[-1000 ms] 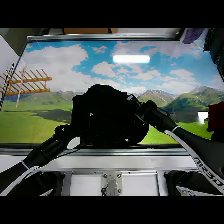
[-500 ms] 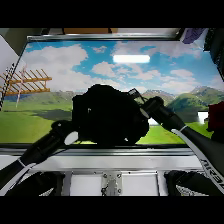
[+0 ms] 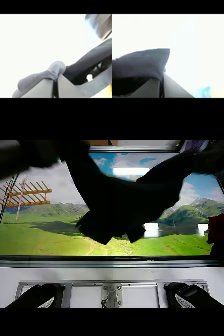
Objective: Fold the clothes and pants, and hang the long-sleeved shirts on hangers.
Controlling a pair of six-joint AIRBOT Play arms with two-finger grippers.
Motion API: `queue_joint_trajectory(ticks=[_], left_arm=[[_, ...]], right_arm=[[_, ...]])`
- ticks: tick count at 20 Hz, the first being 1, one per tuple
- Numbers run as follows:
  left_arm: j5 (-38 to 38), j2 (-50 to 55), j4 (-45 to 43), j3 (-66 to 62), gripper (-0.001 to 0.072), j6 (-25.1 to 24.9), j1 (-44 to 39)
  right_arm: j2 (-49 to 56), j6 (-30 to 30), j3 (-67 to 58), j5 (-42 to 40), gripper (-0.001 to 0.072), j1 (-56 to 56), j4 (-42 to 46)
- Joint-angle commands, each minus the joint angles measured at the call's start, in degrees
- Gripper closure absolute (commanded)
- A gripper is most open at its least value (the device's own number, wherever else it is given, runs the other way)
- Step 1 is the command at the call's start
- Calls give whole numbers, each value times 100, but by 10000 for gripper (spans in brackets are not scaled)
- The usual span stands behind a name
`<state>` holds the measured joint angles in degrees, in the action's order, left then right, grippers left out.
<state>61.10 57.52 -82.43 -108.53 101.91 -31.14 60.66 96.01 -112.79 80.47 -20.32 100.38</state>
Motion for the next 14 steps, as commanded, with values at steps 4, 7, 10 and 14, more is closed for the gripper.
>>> queue_joint_trajectory(ticks=[4, 7, 10, 14], left_arm=[[-1270, -96, -166, -1207, 685, -461, -570], [-1681, -474, -984, -26, 686, 310, -304], [-1003, -133, -831, 267, 685, 422, 597], [1016, 688, 46, 44, 685, 308, 1698]], right_arm=[[-750, 745, -927, -564, 690, 57, -247], [-538, 776, -699, -555, 690, 61, -120], [76, 730, -404, -540, 690, 79, -7], [870, 273, -393, -59, 690, 229, -13]])
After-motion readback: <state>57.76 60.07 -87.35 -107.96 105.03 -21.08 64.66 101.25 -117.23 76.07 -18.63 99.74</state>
